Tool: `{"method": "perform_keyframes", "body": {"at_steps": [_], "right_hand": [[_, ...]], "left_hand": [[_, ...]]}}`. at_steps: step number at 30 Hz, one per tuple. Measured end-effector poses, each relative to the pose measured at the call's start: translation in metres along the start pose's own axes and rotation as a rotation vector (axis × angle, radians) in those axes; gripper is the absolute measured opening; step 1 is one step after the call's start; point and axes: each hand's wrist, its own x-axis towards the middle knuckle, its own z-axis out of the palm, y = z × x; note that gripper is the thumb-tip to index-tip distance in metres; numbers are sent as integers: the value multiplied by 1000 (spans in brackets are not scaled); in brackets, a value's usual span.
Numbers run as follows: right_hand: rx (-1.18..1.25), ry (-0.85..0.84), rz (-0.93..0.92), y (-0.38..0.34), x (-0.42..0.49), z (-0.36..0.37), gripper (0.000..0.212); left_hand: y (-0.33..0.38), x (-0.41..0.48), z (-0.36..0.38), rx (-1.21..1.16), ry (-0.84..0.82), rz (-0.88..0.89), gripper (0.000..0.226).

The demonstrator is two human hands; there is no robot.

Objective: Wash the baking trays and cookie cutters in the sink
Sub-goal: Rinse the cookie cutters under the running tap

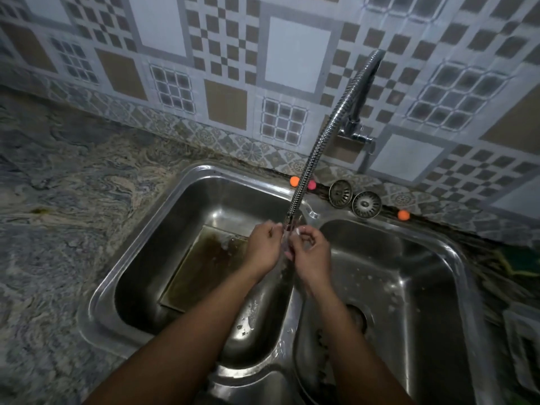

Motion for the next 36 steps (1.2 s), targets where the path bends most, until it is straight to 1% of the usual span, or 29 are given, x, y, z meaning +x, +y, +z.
{"method": "perform_keyframes", "body": {"at_steps": [2, 3, 5, 7, 8, 10, 11, 12, 13, 14, 15, 17, 19, 21, 22, 24, 26, 28, 31, 32, 34, 36], "right_hand": [[-206, 30, -149, 4, -2, -2, 4], [-282, 41, -192, 6, -2, -2, 4], [-351, 85, -220, 9, 0, 1, 6], [-346, 135, -206, 11, 4, 6, 13], [-330, 160, -191, 11, 5, 8, 20], [-280, 211, -134, 14, 9, 11, 30], [-220, 232, -88, 15, 10, 13, 26], [-132, 230, -33, 17, 10, 15, 16], [-51, 208, 30, 17, 10, 18, 13], [19, 176, 85, 19, 9, 20, 17], [50, 135, 126, 20, 8, 22, 17], [129, 78, 168, 17, 4, 24, 15], [155, 77, 147, 15, 3, 22, 15], [166, 49, 109, 12, 1, 19, 18], [161, 16, 74, 12, 2, 18, 21], [52, -51, -23, 10, 0, 15, 22], [-42, -110, -83, 10, -2, 14, 17], [-37, -147, -89, 15, -5, 10, 15], [21, -127, -81, 27, -5, 3, 20], [-1, -108, -102, 29, -5, 1, 23], [-100, -74, -152, 31, -6, 0, 28], [-152, -64, -153, 30, -11, 3, 29]], "left_hand": [[6, 2, -1, 78, -7, -14, 31], [9, 1, 0, 74, 4, -38, 30], [11, -1, 4, 49, 53, -57, 28], [13, -6, 6, 27, 108, -19, 23], [13, -8, 6, -22, 124, -12, 18], [11, -10, 4, -203, 132, -46, 3], [7, -10, 3, -302, 143, -82, 16], [4, -9, 1, -404, 147, -137, 29], [2, -9, -1, -503, 153, -199, 40], [1, -9, -2, -588, 155, -253, 48], [1, -9, -3, -674, 154, -289, 50], [0, -8, -6, -761, 141, -329, 41], [-2, -10, -8, -767, 128, -351, 29], [-4, -11, -10, -737, 87, -419, 18], [-6, -11, -9, -711, 57, -443, 19], [-7, -10, -7, -706, -7, -456, 29], [-4, -9, -5, -757, -8, -480, 36], [-2, -7, -4, -816, -4, -543, 35], [-1, -4, -6, -977, -97, -607, 33], [-1, -4, -6, -1022, -127, -610, 33], [2, -6, -5, -1042, -145, -579, 28], [2, -8, -1, -991, -116, -521, 25]]}}
